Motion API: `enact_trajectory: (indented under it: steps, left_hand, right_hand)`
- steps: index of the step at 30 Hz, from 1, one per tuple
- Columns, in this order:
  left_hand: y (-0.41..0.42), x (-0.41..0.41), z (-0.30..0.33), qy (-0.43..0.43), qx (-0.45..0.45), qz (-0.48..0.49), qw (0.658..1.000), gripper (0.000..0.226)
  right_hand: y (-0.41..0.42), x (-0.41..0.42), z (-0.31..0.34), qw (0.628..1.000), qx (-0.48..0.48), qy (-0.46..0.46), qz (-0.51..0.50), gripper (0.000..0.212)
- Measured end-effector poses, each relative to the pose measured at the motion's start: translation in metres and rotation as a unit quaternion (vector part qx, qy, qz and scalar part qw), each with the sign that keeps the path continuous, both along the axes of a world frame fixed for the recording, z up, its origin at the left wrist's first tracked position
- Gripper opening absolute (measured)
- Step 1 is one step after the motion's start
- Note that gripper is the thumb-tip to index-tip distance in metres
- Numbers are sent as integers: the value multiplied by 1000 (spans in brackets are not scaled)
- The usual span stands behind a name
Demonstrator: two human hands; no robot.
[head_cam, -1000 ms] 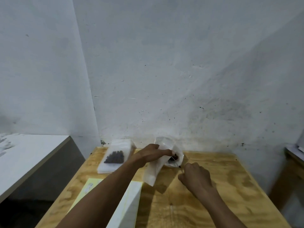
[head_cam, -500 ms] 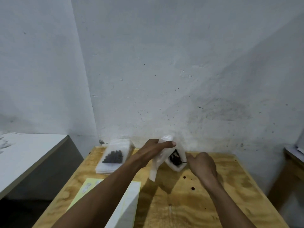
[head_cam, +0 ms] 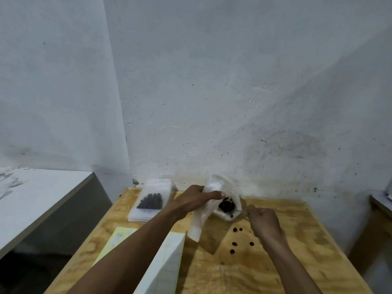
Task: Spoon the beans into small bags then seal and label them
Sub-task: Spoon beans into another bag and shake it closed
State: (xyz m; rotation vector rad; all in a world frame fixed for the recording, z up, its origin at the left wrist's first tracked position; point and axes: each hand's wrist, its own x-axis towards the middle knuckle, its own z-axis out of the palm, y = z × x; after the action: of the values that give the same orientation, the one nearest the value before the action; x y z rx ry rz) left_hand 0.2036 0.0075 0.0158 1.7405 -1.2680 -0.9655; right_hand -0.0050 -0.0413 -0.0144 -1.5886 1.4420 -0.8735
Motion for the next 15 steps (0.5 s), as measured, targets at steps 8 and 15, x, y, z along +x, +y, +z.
enact_trajectory:
  steps: [8,15]
  left_hand:
    - [-3,6,2,-10,-9,34,999,63]
    - [15,16,2,-96,-69,-24,993,39]
  right_hand:
    - [-1,-20,12,999,-11,-46,25,38]
    - [0,-31,61,996,-53,-48,48,41]
